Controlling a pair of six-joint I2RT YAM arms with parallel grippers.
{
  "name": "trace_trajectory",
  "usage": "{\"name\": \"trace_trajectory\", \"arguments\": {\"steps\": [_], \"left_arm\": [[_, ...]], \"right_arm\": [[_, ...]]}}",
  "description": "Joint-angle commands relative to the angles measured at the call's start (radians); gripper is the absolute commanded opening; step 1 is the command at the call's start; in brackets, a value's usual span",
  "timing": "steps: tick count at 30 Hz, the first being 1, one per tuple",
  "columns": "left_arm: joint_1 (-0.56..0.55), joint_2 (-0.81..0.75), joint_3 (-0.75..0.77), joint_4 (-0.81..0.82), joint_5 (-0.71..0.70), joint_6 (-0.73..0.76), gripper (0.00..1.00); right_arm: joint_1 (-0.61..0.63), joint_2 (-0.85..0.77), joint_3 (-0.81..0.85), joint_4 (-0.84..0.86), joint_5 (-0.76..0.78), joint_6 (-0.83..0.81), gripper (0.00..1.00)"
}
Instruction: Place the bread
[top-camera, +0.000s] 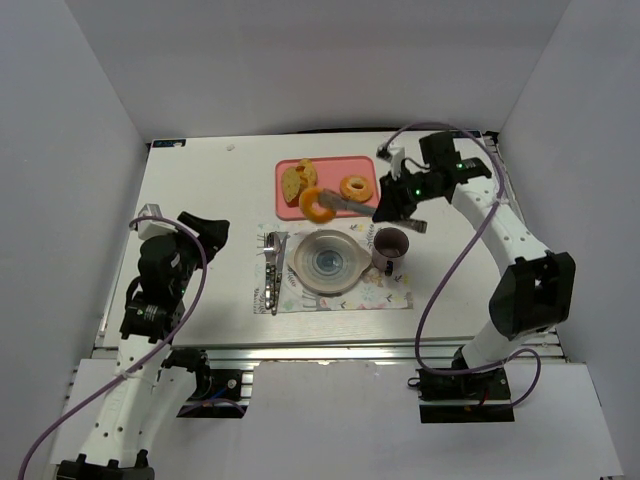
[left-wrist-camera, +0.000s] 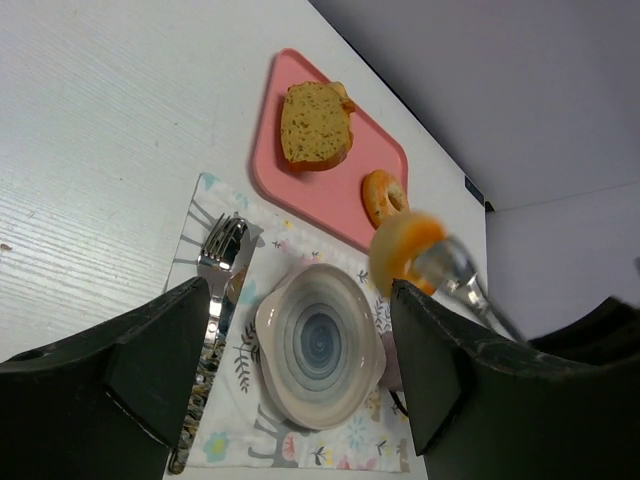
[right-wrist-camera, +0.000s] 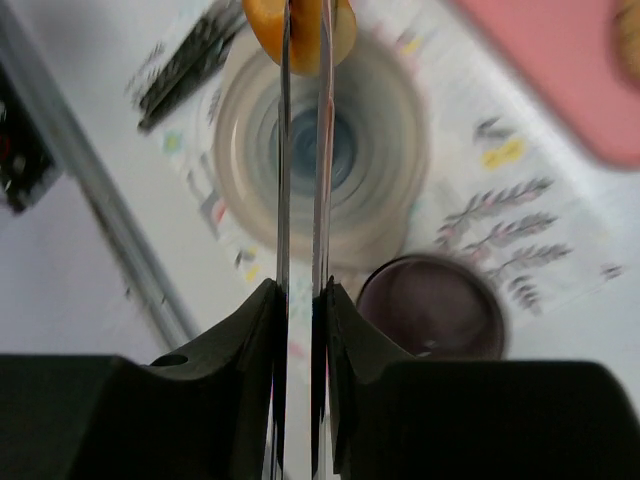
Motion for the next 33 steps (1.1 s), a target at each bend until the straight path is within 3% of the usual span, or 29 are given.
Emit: {"name": "trace_trajectory", "arguments": {"steps": [1,5,9,13,16,29,33], "left_arm": [[-0.003,-0.012,-0.01,0.001,-0.009,-0.004,0.82],[-0.003,-0.003,-0.017,0.012,-0.004,-0.003,0.82],[-0.003,0.009,-0.022,0.027,0.005,-0.001,0.82],[-0.003,0.017,-0.017,0.03,0.005,0.005,0.82],[-0.003,0.015,-0.017,0.032,0.002,0.005,0.82],[-0.003,0.012,-0.016,0.018,0.001,0.008,0.82],[-0.003,0.012,-0.01,0.014,-0.001,0.01,0.82]], "right_arm": [[0.036,-0.057,-0.11,-0.122,-0.054,-0.121,0.14],[0.076,-0.105,-0.215,-0.112,0.023,-0.123,0.16],[0.101,-0.087,-0.222,-0.113,0.101,-0.125,0.21],[0.107,-0.07,-0.203,-0.11,0.133,-0.12,0.46],[0.108,-0.062,-0.194,-0.109,0.138,-0.126,0.53],[0.098,-0.071,-0.043,-0.043,0.139,-0.117,0.59],[0.076,-0.032,0.033,0.006,0.234,-0.089,0.59]]}}
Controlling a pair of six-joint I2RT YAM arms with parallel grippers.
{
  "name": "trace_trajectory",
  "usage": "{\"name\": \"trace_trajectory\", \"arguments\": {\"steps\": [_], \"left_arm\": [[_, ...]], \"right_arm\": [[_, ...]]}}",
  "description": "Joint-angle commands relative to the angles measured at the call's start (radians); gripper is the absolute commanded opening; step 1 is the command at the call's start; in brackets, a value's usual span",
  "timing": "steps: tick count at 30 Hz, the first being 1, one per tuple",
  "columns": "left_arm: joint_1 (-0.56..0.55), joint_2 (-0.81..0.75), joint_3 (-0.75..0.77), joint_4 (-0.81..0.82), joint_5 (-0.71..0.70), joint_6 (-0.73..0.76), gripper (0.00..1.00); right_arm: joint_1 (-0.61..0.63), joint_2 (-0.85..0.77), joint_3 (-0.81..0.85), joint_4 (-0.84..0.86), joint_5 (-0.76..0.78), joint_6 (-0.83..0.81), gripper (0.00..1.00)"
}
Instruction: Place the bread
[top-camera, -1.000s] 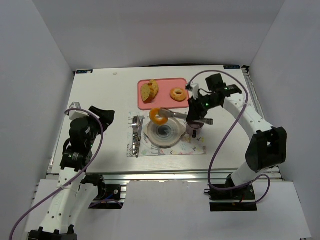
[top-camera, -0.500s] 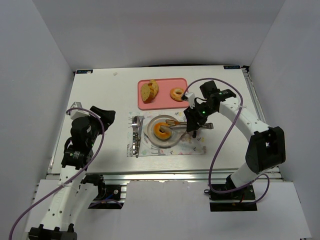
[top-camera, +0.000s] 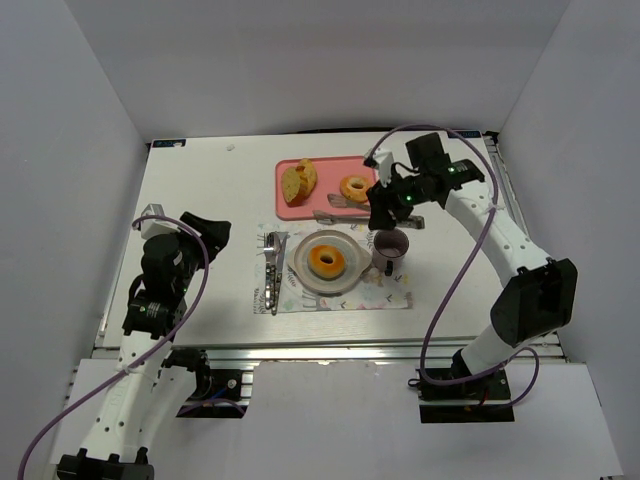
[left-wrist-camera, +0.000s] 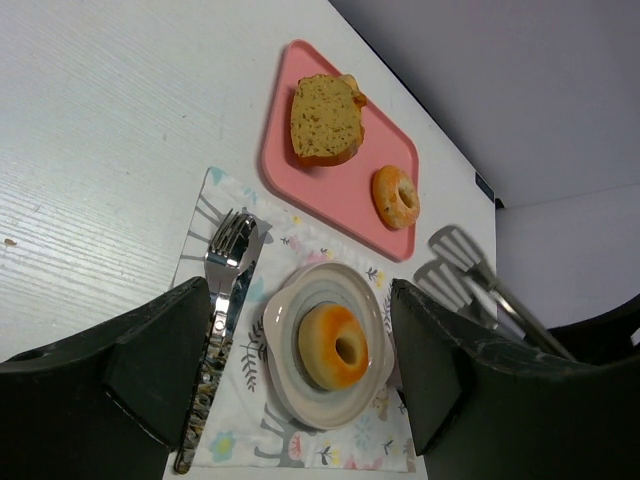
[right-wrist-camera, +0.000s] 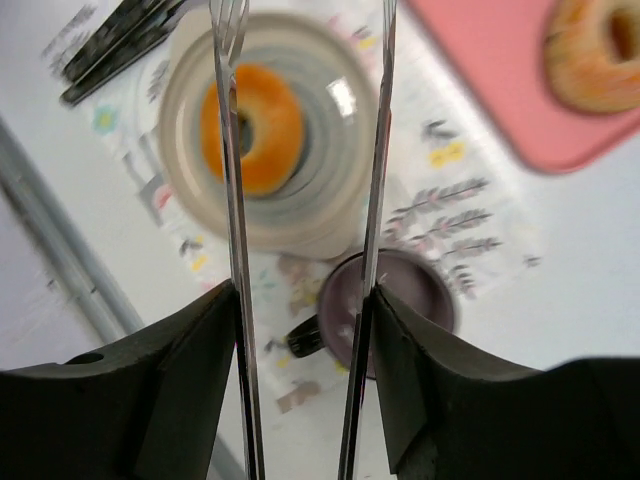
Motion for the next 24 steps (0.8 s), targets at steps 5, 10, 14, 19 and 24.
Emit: {"name": "trace_trajectory", "arguments": {"steps": [5,10,14,19,24], "left_arm": [[-0.003,-0.015,0.008,-0.008,-0.005,0.006,0.82],[-0.003,-0.018,0.017,-0.026,-0.009,0.014,0.82],[-0.003,-0.025,0.014,-0.028,-0.017,0.011,0.82],[-0.003,-0.029,0.003,-0.02,-0.014,0.003,0.82],[-0.003,-0.018,0.008,-0.019,-0.012,0.013,0.82]], "right_arm": [[-0.036,0.174,0.18,0.111,0.259,-0.003,0.58],[-0.036,0.317,0.336,0.069,0.365,-0.074,0.58],[-0.036,0.355,0.346,0.075,0.416,-0.109,0.58],[-0.034,0.372,0.313,0.088,0.436,-0.134,0.58],[-0.02,0.378,0.316,0.063,0.414,-0.147,0.54]]}}
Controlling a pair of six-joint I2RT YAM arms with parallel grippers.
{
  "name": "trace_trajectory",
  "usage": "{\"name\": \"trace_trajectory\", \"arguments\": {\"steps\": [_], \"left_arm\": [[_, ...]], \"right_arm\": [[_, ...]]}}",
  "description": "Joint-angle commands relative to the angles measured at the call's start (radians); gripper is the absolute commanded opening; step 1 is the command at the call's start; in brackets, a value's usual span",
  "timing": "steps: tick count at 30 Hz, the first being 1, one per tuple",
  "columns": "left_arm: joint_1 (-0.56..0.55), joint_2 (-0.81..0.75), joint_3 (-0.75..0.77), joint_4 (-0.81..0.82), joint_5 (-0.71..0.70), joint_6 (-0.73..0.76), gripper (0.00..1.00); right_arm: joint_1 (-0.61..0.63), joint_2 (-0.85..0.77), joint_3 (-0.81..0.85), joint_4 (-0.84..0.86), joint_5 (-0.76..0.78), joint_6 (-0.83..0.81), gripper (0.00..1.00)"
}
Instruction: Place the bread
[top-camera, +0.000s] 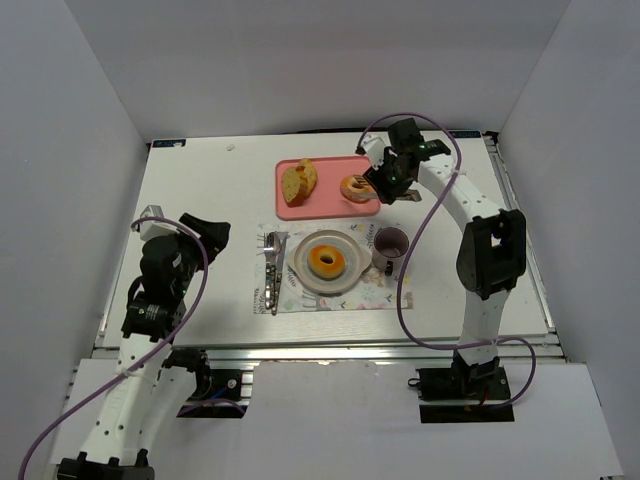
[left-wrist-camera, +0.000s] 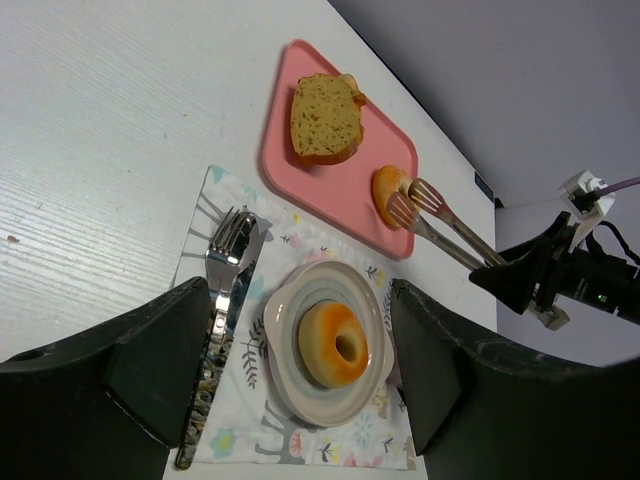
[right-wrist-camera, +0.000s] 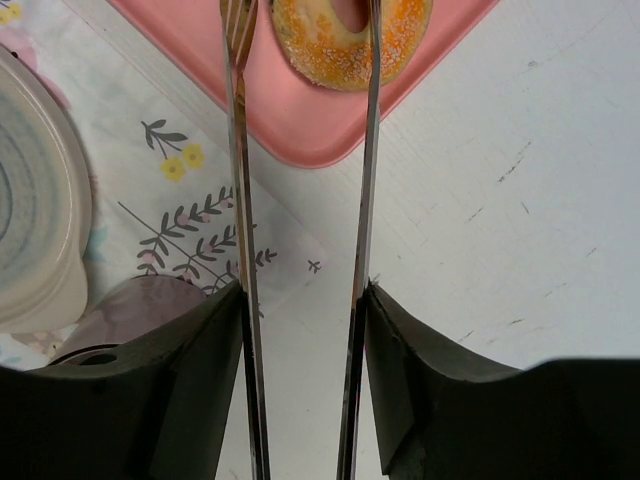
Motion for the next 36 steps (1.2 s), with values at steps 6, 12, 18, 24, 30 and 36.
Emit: {"name": "trace_trajectory", "arguments": {"steps": [6,12,18,24,30,36], "left_arm": [[-0.003,0.009,0.002,0.017,-0.005,0.009,0.82],[-0.003,0.005,-0.001,0.012,-0.006,0.011,0.82],[-0.003,-0.002,-0.001,0.011,-0.012,0.009,0.82],[-0.003,0.003,0.0,0.015,-0.011,0.009,0.82],[-0.003,0.005,0.0,0.015,-0.011,0.009,0.82],[-0.003,-0.002,-0.001,0.011,-0.009,0.009,0.82]], "right_arm": [[0.044,-0.007,-0.002,-0.031,0.022,-0.061,0.52],[0.058,0.037,0.035,-0.063,0.074,-0.058,0.54],[0.063,0.088,0.071,-0.079,0.16,-0.058,0.5],[0.063,0.099,0.099,-0.099,0.151,-0.053,0.26],[0.063,0.045,0.102,-0.086,0.111,-0.051,0.16],[0.06,-0.016,0.114,-0.068,0.057,-0.022,0.14]]}}
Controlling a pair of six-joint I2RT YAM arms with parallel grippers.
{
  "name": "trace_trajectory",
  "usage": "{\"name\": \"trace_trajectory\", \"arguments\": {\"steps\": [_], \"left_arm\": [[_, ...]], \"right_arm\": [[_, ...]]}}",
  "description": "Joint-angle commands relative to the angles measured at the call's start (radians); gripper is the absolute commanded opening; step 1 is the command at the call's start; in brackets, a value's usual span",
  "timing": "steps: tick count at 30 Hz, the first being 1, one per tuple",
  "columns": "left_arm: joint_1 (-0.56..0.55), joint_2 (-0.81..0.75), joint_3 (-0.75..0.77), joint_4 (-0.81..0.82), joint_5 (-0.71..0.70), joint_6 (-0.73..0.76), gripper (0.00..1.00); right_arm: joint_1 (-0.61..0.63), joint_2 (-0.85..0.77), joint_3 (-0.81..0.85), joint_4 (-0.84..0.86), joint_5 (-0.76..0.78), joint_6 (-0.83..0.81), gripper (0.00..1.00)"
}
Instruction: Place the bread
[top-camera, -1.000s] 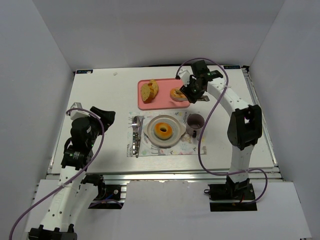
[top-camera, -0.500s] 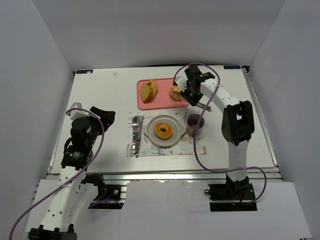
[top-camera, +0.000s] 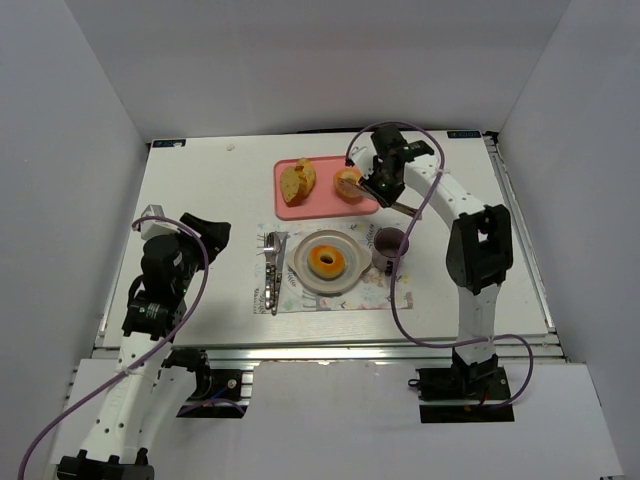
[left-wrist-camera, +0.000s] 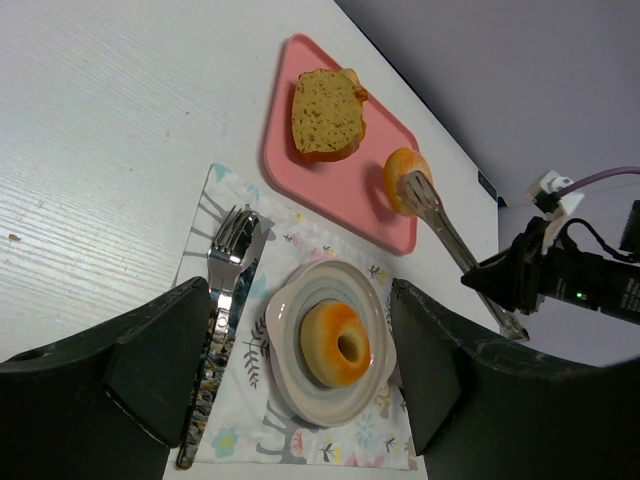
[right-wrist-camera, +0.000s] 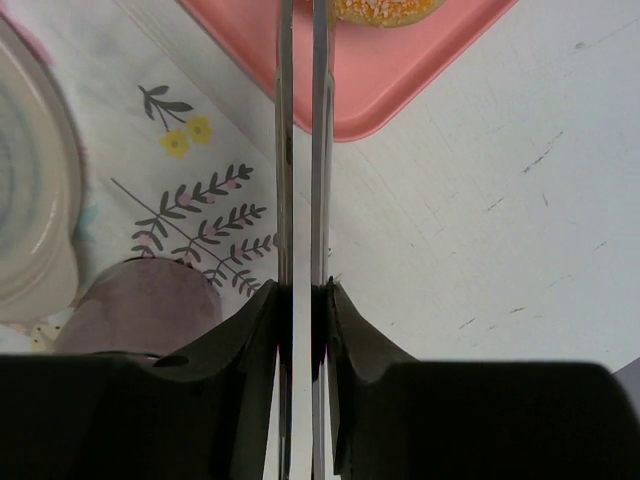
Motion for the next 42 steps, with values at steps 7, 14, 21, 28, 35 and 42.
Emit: {"name": "trace_trajectory", "arguments": {"steps": [7,14,21,28,35,42], "left_arm": [[-0.003,-0.024,-0.003,0.003,-0.014,0.006,0.82],[-0.003,-0.028,-0.02,0.017,-0.011,-0.005,0.82],[-0.003,-0.007,-0.02,0.03,0.002,0.003,0.82],[-0.003,-0.013,-0.023,0.03,-0.004,0.001,0.82],[-0.003,-0.036,-0.035,0.023,-0.011,-0.006,0.82],[-0.003,-0.022,-0.027,0.029,-0.008,-0.002,0.82]], "right_arm": [[0.001,-0.235,-0.009,-0.017,-0.277,0.015,0.14],[0.028,-0.399,-0.225,-0.15,-0.468,-0.022,0.14],[0.101,-0.472,-0.386,-0.185,-0.48,-0.007,0.17],[0.11,-0.454,-0.413,-0.164,-0.405,0.004,0.24],[0.116,-0.443,-0.42,-0.153,-0.379,-0.001,0.43],[0.122,-0.451,-0.425,-0.161,-0.394,-0.002,0.43]]}}
